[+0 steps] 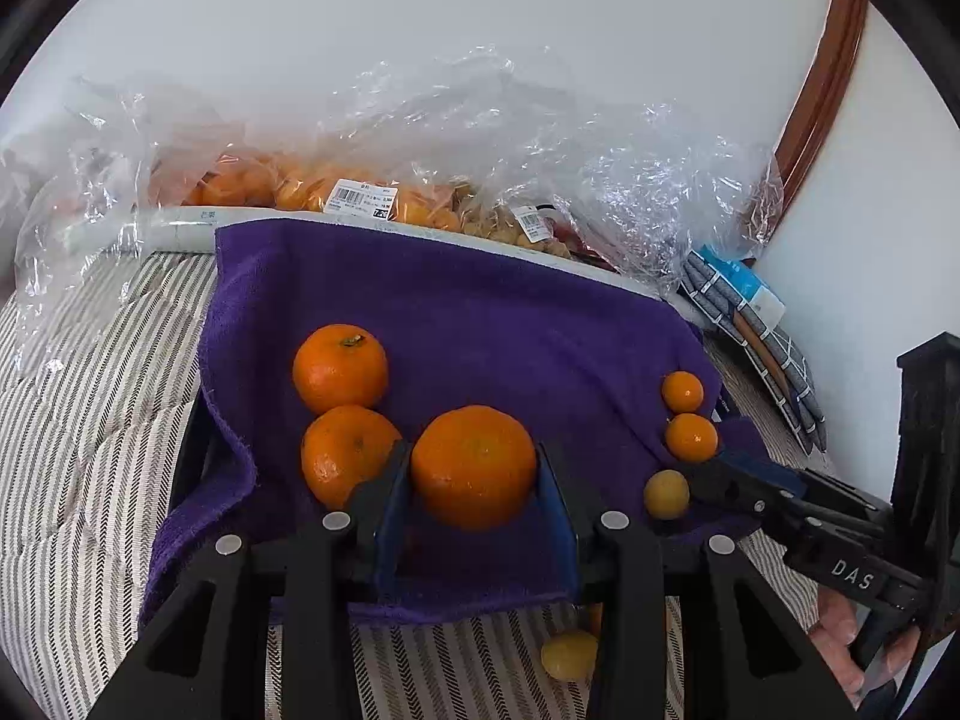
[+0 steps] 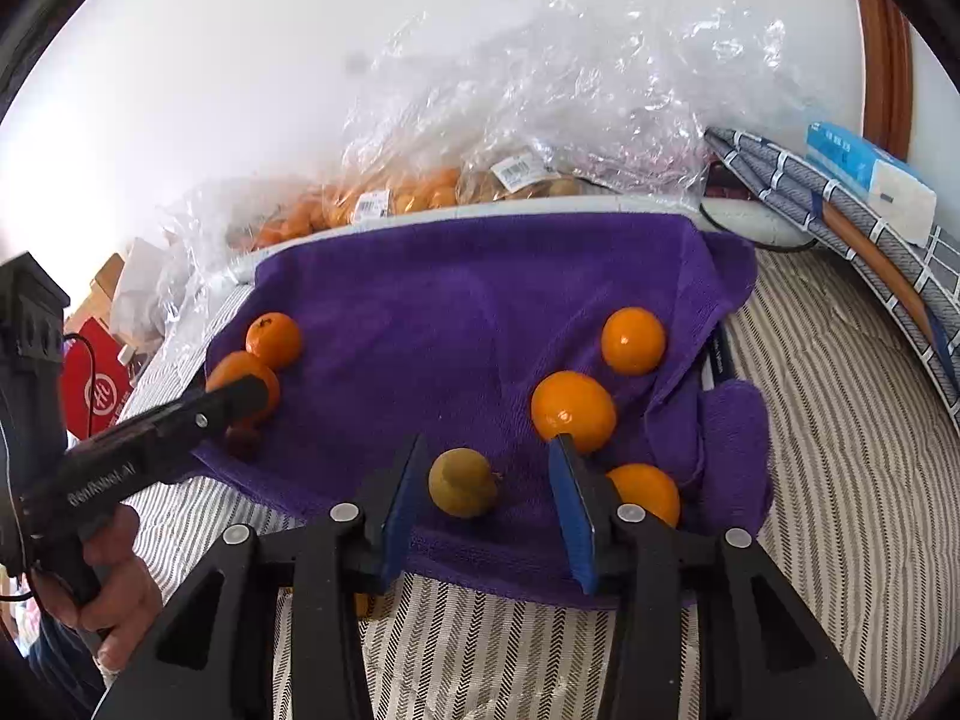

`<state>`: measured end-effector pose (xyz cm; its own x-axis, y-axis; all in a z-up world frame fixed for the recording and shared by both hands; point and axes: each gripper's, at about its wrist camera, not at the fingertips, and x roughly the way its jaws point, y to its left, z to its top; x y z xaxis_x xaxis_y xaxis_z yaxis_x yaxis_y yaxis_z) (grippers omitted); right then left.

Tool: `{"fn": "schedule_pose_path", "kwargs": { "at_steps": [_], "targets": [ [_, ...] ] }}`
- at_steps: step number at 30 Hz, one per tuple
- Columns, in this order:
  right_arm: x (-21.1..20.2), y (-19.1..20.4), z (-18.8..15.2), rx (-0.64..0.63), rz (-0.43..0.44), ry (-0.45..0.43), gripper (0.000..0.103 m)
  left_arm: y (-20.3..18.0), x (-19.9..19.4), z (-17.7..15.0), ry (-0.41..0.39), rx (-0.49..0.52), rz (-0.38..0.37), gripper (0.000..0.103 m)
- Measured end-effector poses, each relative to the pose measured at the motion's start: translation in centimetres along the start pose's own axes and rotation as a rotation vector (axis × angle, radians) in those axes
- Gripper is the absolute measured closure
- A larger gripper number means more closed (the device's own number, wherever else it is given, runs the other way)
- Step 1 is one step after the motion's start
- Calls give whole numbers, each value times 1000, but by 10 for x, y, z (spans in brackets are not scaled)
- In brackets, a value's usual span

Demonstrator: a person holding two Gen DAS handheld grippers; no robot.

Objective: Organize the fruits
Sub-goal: 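Lower the yellow-green fruit onto the towel with the right gripper while the left gripper sets its orange there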

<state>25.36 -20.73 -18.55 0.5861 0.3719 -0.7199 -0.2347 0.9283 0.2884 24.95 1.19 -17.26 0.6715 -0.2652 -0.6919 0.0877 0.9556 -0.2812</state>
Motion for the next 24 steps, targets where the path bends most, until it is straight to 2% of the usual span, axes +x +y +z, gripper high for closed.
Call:
{"fn": "schedule_pose_path", "kwargs": {
  "at_steps": [3, 15, 24],
  "targets": [
    [-5, -1, 2, 1, -19, -22, 58, -1, 5, -2, 21, 12, -2, 65],
    [-15, -2, 3, -2, -9, -55, 58, -9, 9, -6, 11, 84, 59, 64],
    [-17, -11, 2, 32, -15, -77, 58, -10, 7, -8, -2, 95, 67, 63]
  ]
}}
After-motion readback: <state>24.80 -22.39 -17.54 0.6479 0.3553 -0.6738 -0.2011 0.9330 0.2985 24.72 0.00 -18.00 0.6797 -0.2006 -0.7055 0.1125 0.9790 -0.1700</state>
